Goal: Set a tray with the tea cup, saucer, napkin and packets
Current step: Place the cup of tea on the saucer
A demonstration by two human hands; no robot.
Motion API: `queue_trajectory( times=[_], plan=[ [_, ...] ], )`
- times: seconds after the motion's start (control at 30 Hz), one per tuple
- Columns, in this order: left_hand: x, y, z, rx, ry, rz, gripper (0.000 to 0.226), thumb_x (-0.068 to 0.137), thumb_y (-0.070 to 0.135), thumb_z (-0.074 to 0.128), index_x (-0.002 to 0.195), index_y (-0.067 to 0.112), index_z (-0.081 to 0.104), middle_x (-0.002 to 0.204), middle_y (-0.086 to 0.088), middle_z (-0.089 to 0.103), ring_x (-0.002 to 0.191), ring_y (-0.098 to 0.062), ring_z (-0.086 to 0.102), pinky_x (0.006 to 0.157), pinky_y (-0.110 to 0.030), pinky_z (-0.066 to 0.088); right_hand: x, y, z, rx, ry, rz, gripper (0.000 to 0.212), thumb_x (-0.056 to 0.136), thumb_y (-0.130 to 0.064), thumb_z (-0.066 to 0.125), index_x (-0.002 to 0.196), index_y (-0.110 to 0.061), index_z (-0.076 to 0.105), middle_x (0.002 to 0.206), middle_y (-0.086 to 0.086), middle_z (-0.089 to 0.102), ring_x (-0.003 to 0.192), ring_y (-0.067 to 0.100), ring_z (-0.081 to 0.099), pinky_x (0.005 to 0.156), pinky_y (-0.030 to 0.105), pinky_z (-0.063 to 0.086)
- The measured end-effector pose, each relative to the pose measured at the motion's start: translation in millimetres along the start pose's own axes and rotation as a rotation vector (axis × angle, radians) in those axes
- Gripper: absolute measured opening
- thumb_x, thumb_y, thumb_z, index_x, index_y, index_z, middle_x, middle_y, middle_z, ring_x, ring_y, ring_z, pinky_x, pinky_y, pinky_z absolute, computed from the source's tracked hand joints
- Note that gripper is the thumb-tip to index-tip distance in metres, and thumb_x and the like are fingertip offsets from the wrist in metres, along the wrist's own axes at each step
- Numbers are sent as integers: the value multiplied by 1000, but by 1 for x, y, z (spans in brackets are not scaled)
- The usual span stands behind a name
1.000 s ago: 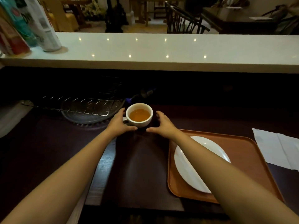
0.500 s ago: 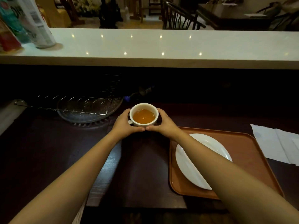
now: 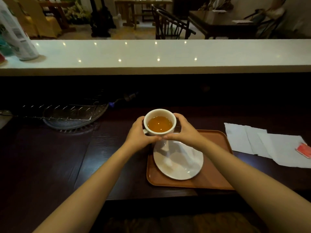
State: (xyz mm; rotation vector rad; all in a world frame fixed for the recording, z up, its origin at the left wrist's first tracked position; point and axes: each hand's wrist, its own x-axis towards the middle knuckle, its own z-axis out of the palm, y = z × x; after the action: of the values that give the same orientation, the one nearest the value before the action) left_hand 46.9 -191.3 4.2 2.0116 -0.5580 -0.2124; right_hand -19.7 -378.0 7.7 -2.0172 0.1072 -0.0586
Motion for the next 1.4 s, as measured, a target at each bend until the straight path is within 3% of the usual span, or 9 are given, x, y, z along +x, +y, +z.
queue_trajectory(
  times=[0.13, 0.3, 0.43, 0.6, 0.83, 1.0, 1.07, 1.2, 1.4],
  plan=[
    [-12, 19, 22, 2, -8, -4, 79, 55, 27, 85, 120, 23, 42, 109, 10, 47, 93, -2, 48, 67, -11, 36, -19, 8, -21, -30, 5, -10, 84, 64, -29, 82, 132, -26, 33, 138, 0, 39, 116, 9, 44, 79, 10, 38],
    [-29, 20, 51, 19, -19, -39, 75, 54, 27, 86, 115, 27, 43, 101, 18, 47, 86, 9, 48, 64, -8, 38, -41, 32, -28, -10, -21, 40, 85, 65, -26, 81, 134, -22, 31, 139, 4, 37, 120, 14, 44, 91, 22, 40],
    [-43, 11, 69, 20, -20, -62, 74, 52, 31, 86, 107, 41, 38, 97, 30, 45, 87, 16, 47, 64, -4, 40, -55, 50, -22, 30, -36, 73, 82, 64, -23, 83, 130, -25, 35, 136, 2, 39, 114, 11, 44, 83, 14, 38],
    [-47, 2, 79, 35, -42, -105, 76, 48, 36, 86, 108, 40, 40, 104, 20, 47, 92, 3, 49, 70, -9, 35, -63, 62, -17, 74, -30, 73, 82, 61, -21, 84, 128, -29, 36, 133, 0, 39, 117, 12, 41, 88, 20, 37],
    [-49, 0, 80, 85, -54, -77, 77, 50, 36, 85, 113, 37, 41, 106, 21, 46, 102, -6, 47, 72, -11, 34, -65, 69, -14, 83, -23, 71, 81, 63, -21, 83, 128, -30, 35, 129, -4, 37, 114, 9, 40, 78, 6, 35],
    [-48, 9, 74, 181, -127, -65, 95, 50, 43, 85, 129, 26, 35, 128, 2, 47, 122, -20, 44, 97, -37, 43, -64, 71, -17, 28, -53, 61, 85, 64, -26, 82, 133, -30, 31, 139, 2, 35, 112, 2, 40, 82, 4, 34],
    [-49, 19, 68, 229, -61, -93, 103, 57, 49, 79, 139, 22, 23, 139, -5, 38, 132, -24, 33, 105, -43, 36, -65, 72, -26, -4, -59, 98, 91, 66, -29, 80, 138, -28, 25, 144, 5, 31, 121, 12, 40, 90, 19, 37],
    [-38, 59, 63, 300, 167, 60, 82, 71, 52, 66, 137, 17, 31, 139, -9, 42, 130, -23, 36, 101, -33, 31, -76, 76, -64, -66, 17, 179, 90, 72, -30, 74, 142, -30, 18, 151, 3, 23, 130, 24, 38, 99, 37, 43],
    [-12, 124, 126, 293, 167, 158, 55, 82, 38, 61, 128, 13, 45, 125, -9, 56, 118, -22, 49, 94, -30, 37, -111, 89, -154, -180, 180, 266, 71, 76, -29, 71, 136, -18, 35, 140, 10, 39, 119, 24, 46, 86, 30, 46]
  ],
)
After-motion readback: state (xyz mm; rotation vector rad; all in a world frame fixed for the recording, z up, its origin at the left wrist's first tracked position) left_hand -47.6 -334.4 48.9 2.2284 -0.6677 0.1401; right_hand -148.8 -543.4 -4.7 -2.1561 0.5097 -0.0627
